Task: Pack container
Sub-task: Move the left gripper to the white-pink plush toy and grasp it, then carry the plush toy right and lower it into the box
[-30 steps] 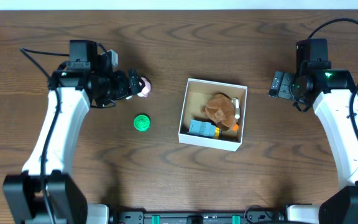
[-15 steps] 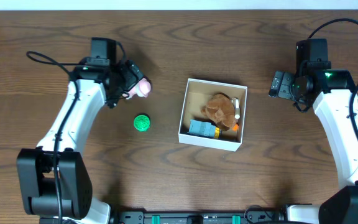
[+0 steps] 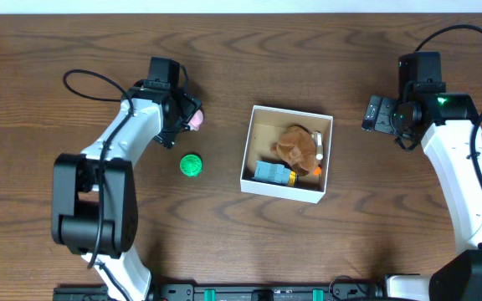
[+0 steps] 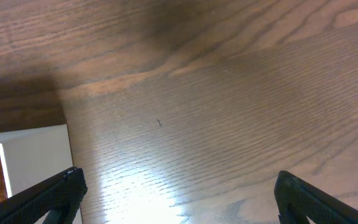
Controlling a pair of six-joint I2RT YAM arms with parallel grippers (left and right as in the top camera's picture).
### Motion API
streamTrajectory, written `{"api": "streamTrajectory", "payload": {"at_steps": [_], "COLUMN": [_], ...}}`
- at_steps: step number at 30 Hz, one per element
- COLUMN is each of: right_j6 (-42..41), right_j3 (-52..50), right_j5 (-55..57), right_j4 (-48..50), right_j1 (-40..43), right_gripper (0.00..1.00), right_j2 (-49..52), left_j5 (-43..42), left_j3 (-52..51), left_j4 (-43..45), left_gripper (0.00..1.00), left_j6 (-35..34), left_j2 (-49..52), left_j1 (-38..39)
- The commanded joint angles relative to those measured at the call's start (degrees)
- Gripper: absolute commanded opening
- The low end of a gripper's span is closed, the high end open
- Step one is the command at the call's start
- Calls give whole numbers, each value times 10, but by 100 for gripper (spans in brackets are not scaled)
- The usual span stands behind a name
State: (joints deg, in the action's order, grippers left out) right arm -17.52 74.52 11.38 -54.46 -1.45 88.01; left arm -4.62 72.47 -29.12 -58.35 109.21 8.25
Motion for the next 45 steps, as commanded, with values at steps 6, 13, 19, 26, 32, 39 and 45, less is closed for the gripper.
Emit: {"api": "streamTrajectory", "payload": {"at_steps": [6,13,19,26,32,39,45], "right_j6": [4,4,4,4,4,4,4], "right_j3": [6,6,6,6,6,6,6], "right_j5": [4,4,4,4,4,4,4], "right_j4": [0,0,0,0,0,0,0], "right_j1": [3,3,3,3,3,3,3], "right_gripper": [99,99,99,99,99,99,99], "right_j2": [-3,-3,-3,-3,-3,-3,-3], "left_j5": [12,-8,-14,-14,-14,-27,-39], "left_j3": [7,7,7,7,7,7,7], "left_j4": [20,13,9,5,-18,-75,-81], "left_gripper": [57,24,6,6,6,6,6], "left_j6": [-9,-3,33,123,231,321,428], "left_j2": [33,32,8,-84,-185,-273,-291], "left_j1": [-1,-2,-2,-2,7,81,212]}}
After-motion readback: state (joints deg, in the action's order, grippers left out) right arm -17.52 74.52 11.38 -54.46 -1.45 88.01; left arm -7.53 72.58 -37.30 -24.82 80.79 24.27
